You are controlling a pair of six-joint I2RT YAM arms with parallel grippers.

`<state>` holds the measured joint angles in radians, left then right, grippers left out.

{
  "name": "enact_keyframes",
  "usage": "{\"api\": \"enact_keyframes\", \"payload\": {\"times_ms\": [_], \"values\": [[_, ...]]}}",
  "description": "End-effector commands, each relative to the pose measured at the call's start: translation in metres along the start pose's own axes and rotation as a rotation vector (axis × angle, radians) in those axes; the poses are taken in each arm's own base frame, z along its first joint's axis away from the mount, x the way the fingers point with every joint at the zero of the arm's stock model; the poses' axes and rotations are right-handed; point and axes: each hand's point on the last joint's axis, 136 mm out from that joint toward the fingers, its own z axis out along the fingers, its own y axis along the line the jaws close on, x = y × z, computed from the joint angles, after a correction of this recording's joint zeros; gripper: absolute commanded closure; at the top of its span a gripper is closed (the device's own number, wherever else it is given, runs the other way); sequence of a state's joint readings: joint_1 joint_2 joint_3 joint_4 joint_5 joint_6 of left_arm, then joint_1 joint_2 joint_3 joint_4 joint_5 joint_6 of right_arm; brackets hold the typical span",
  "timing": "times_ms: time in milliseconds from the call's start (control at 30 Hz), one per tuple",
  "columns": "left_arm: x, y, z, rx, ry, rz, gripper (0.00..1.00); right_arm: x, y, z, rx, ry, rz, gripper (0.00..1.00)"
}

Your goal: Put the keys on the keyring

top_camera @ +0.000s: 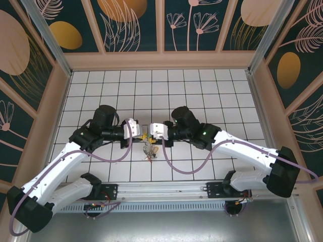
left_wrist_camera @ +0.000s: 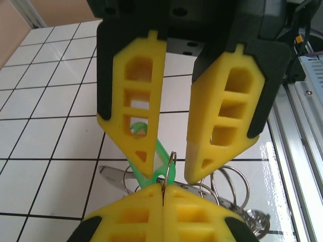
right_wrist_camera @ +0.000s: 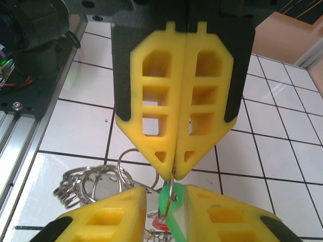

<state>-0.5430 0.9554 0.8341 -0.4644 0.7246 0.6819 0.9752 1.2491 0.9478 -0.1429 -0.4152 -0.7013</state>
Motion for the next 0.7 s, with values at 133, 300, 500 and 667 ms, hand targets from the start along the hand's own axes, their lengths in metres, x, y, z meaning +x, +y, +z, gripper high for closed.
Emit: {"api": "enact_keyframes", "payload": {"times_ms": [133, 300, 500, 667], "values": [[-0.015, -0.002, -0.004, -0.003, -0.072, 0.08, 1.0, -0.012, 0.002, 0.001, -0.042, -0.021, 0.014, 0.87], [-0.014, -0.001, -0.004, -0.006, -0.074, 0.072, 1.0, -0.01, 0.006, 0.005, -0.074, -0.021, 0.027, 1.0], [-0.012, -0.011, -0.007, 0.015, -0.079, 0.032, 0.81, -0.016, 0.005, -0.001, -0.037, -0.085, 0.021, 1.0], [-0.005, -0.016, -0.008, 0.014, -0.073, -0.006, 0.75, -0.025, 0.008, -0.019, 0.006, -0.21, 0.008, 1.0]]}}
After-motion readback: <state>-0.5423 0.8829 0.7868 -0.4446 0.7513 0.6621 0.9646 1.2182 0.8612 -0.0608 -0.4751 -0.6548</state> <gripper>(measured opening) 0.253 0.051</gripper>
